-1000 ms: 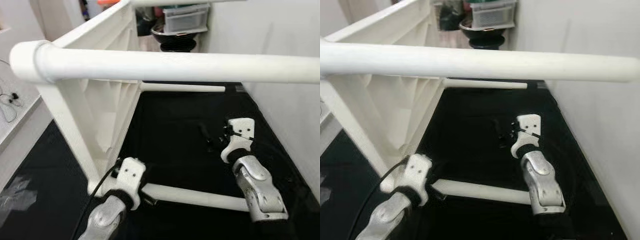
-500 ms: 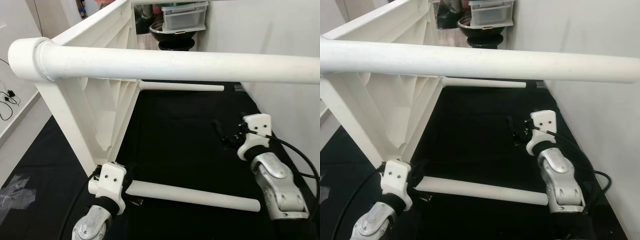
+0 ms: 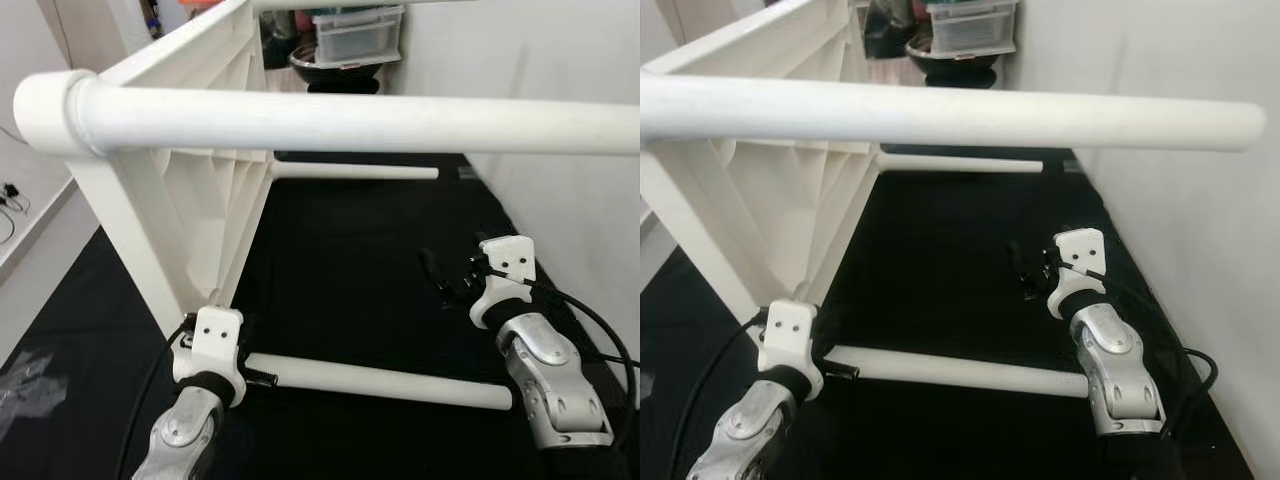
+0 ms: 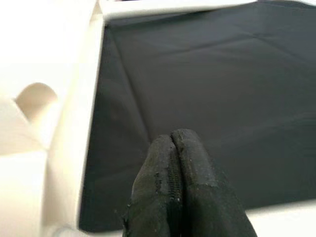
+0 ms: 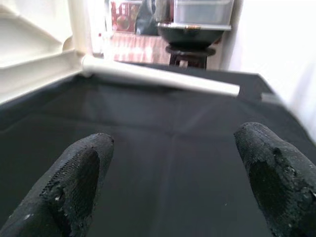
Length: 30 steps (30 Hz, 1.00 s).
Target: Building children table
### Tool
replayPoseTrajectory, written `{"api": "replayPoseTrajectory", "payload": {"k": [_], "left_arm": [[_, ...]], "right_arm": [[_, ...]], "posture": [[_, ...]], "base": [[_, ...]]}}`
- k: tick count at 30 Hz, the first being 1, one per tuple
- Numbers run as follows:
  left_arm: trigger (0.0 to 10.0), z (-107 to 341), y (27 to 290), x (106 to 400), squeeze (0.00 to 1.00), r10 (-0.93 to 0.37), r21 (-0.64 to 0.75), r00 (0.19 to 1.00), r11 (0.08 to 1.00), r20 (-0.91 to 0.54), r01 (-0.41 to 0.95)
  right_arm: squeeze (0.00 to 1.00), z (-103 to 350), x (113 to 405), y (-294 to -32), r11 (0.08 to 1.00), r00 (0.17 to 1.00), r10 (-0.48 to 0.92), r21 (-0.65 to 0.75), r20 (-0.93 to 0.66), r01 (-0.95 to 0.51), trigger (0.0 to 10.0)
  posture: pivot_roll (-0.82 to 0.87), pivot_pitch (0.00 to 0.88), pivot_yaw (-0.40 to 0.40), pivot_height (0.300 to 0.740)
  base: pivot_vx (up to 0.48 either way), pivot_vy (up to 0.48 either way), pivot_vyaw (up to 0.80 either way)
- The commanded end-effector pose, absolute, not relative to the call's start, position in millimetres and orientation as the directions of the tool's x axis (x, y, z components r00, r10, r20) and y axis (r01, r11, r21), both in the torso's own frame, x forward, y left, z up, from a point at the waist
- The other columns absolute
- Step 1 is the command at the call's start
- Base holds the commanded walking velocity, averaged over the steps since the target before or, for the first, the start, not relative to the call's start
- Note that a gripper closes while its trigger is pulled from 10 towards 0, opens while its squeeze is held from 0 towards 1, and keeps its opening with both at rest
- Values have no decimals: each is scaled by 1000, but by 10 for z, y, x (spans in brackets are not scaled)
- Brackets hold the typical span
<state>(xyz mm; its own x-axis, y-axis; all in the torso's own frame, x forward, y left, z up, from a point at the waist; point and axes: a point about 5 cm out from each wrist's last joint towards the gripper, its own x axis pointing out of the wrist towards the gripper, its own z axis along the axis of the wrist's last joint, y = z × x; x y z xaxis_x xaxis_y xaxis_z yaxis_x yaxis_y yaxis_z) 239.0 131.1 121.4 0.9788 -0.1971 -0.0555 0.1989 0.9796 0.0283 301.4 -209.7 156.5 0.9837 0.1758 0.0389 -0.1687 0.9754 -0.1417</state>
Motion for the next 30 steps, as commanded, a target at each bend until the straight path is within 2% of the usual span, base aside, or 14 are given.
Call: {"api": "replayPoseTrajectory", "payload": {"k": [1,24,29,30], "left_arm": [[10000,1180,1344,2386,0,-193,38,979,980,-63,196],[10000,1210,1394,2532,0,-191,57,981,980,-42,193],[10000,1264,1421,2610,0,-236,18,972,972,-9,236],[10000,1291,1393,2639,0,-285,-8,959,958,3,285]], "right_arm": [[0,1583,3005,-2042,973,980,192,-144,54,-182,10000],[0,1593,3007,-2002,966,977,205,-173,57,-192,10000],[0,1639,3013,-2051,968,980,185,-182,67,-170,10000],[0,1657,3014,-2070,969,981,179,-185,72,-164,10000]], "posture": [[-72,11,51,740],[-71,0,52,740],[-74,2,52,740],[-75,5,48,740]], "base": [[0,0,0],[0,0,0],[0,0,0],[0,0,0]]}}
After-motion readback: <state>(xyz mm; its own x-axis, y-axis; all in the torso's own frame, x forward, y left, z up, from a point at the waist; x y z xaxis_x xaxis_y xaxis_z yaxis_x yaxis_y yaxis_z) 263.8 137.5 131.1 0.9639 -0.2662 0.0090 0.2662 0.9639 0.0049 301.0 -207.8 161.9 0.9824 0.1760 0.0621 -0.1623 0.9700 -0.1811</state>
